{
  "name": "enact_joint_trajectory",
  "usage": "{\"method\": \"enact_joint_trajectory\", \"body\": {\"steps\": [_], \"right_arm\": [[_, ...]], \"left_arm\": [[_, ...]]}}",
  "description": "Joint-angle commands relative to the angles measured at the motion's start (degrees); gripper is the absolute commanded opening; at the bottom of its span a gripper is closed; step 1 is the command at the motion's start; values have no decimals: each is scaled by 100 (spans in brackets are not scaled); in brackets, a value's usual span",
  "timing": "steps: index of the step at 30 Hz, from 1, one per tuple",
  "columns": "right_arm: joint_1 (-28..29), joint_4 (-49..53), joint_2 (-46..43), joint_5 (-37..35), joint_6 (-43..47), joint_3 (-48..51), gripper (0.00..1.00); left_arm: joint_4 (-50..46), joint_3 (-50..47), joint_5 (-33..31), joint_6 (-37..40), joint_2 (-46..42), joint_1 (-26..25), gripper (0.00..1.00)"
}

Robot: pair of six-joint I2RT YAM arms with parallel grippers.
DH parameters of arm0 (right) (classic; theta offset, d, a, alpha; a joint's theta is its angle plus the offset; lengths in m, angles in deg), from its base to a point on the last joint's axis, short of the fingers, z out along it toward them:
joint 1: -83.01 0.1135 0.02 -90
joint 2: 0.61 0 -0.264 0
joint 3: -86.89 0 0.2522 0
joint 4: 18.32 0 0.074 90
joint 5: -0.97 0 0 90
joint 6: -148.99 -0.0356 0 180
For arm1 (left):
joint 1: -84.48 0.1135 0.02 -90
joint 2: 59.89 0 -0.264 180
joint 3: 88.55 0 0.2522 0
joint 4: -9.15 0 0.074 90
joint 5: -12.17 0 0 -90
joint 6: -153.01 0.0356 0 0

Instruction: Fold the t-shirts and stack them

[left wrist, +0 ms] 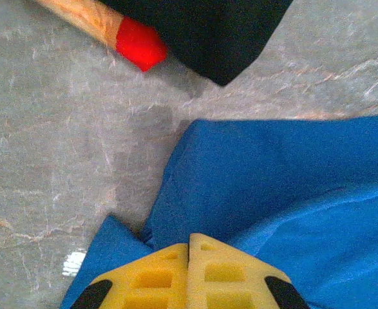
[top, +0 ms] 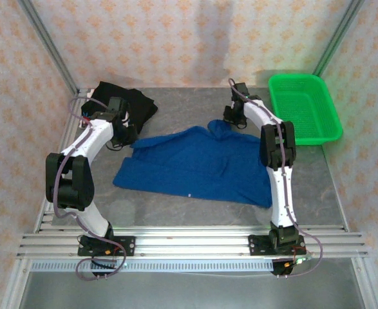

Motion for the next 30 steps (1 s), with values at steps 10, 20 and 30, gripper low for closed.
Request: {"method": "enact_joint_trajectory", "body": {"steps": [10, 20, 30], "right_arm": [[8, -290, -778, -1950, 307, -160, 0], [0, -1012, -869, -3031, 1037, -369, 0], [1, -1613, -619, -3128, 1361, -768, 0]], "left_arm": [[-470, 1558, -38, 3, 462, 68, 0], [-1063, 3170, 98, 158, 1466, 129, 0], [-1245, 3787, 137, 219, 1937, 142, 0]]}}
